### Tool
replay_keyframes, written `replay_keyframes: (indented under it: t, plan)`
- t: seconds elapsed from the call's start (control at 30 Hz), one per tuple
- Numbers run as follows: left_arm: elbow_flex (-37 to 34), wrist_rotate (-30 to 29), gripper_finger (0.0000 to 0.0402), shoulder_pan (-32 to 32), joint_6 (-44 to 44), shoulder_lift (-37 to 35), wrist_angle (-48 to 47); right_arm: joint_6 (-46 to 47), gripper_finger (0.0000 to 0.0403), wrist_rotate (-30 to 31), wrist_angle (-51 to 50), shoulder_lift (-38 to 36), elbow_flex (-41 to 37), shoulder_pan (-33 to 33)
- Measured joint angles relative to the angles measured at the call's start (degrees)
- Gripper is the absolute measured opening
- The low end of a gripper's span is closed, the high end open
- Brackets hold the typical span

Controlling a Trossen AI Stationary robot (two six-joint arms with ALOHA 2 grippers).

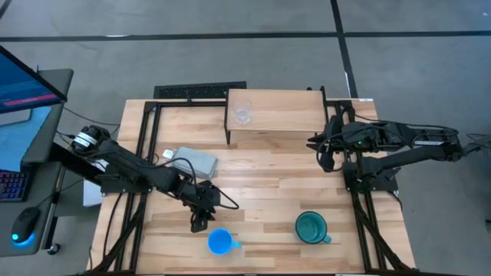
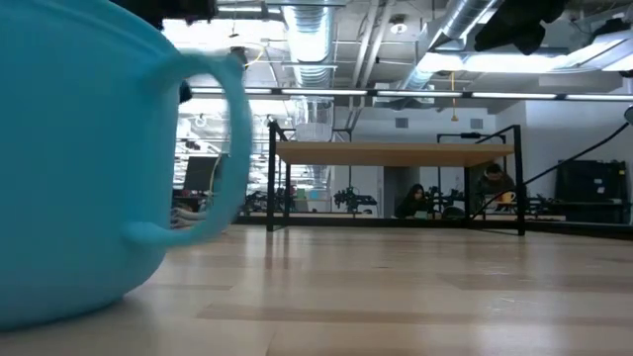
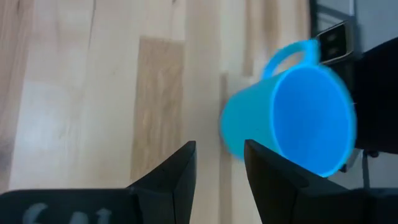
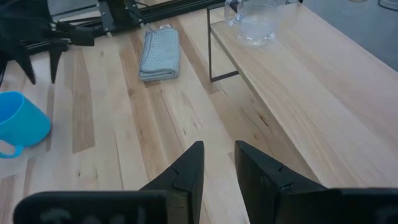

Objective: Stack small to large cups/mugs on shelf
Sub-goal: Put the blue mug on the shelf

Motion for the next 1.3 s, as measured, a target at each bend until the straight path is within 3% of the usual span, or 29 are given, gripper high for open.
replay_keyframes:
  t: [0.43, 0.83, 1.3]
  plan:
    - [6.8, -1.4, 0.0125, -2.5, -1.3, 1.8, -3.4, 0.0, 0.0113, 0.0, -0.5, 0.0, 0.0, 0.0]
    - [17.1, -2.0, 0.0125, -3.9, 0.9, 10.2, -12.5, 0.0, 0.0113, 0.0, -0.9, 0.1, 0.0, 0.0]
    - [17.5, -3.8, 0.0125, -7.4, -3.8, 10.9, -11.7, -0.5, 0.0113, -0.2, -1.5, 0.2, 0.0, 0.0]
